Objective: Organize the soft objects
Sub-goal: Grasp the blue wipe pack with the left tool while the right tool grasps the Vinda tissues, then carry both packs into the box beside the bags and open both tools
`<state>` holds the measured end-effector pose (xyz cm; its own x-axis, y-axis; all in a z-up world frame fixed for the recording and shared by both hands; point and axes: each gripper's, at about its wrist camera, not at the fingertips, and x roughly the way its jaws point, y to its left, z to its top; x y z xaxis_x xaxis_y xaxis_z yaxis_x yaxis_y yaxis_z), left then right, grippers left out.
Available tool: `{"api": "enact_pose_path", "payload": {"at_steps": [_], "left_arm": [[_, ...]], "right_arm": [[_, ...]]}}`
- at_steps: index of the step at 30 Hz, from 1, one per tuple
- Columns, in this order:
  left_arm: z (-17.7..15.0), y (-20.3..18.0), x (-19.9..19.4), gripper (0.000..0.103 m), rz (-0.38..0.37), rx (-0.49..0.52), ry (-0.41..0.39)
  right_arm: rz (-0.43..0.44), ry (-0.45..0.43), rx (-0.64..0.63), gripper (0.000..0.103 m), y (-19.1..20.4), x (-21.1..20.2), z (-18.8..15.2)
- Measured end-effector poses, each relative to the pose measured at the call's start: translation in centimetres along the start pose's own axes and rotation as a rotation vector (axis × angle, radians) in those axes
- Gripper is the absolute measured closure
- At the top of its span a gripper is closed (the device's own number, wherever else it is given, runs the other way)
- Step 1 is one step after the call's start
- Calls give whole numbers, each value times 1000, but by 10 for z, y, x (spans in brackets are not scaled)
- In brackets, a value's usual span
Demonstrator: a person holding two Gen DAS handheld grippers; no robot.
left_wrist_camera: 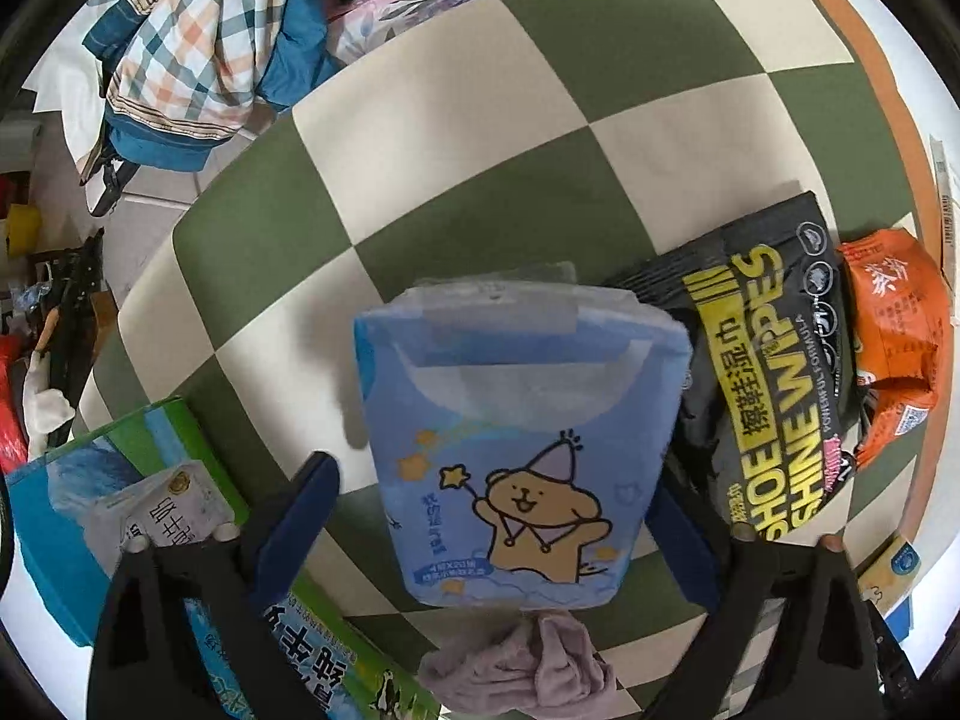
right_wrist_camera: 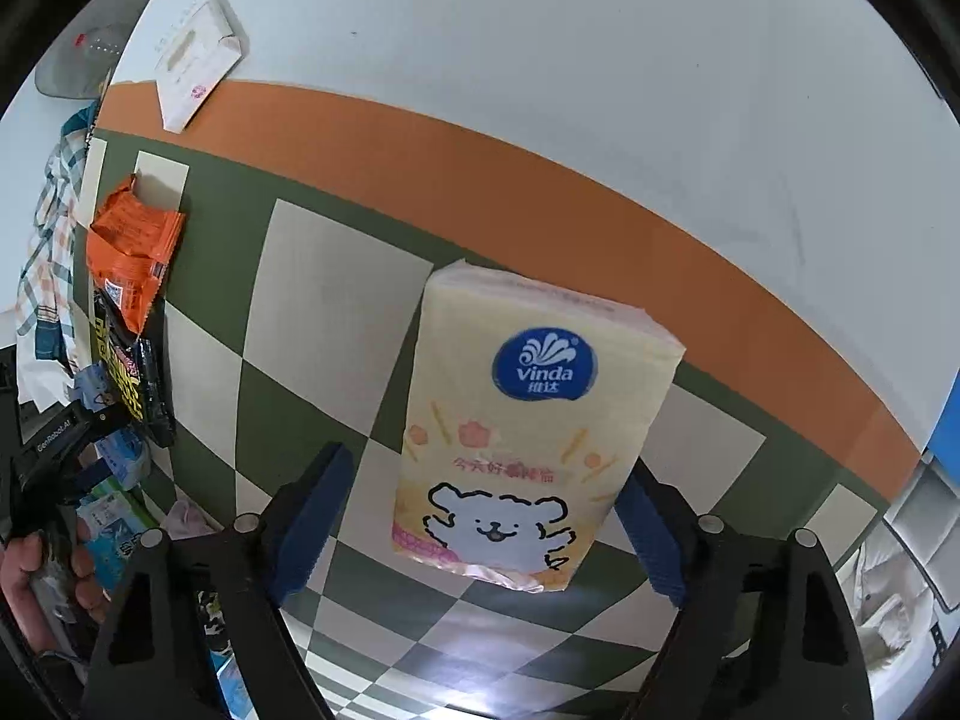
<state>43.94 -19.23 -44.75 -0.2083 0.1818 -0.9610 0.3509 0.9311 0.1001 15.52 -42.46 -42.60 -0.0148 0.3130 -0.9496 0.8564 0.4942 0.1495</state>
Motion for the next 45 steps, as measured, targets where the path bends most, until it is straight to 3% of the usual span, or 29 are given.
{"api": "enact_pose_path", "payload": {"at_steps": [3, 5, 8, 19, 24, 28, 37, 42, 45], "left_arm": [[2, 4, -1, 21, -45, -10, -10], [2, 4, -4, 37, -82, -15, -13], [-1, -2, -9, 49, -68, -7, -25], [-12, -8, -18, 63, -44, -6, -56], [-35, -11, -43, 65, -112, -4, -101], [-69, -6, -74, 65, -196, -14, -161], [-202, 38, -156, 65, -364, -74, -362], [-260, 91, -186, 65, -365, -176, -461], [-285, 137, -194, 65, -328, -248, -501]], "right_arm": [[-14, 4, -8, 24, 3, 3, -1], [-19, 9, -8, 29, 2, 6, 0], [-23, 12, -6, 32, 0, 7, 0], [-57, -25, -26, 34, 9, 9, -7], [-32, -32, -45, 35, 7, -2, -15], [-4, -53, -145, 35, 25, -22, -37], [70, -78, -491, 35, 109, -80, -107], [127, -68, -687, 35, 172, -105, -166], [146, -62, -808, 35, 213, -114, -203]]}}
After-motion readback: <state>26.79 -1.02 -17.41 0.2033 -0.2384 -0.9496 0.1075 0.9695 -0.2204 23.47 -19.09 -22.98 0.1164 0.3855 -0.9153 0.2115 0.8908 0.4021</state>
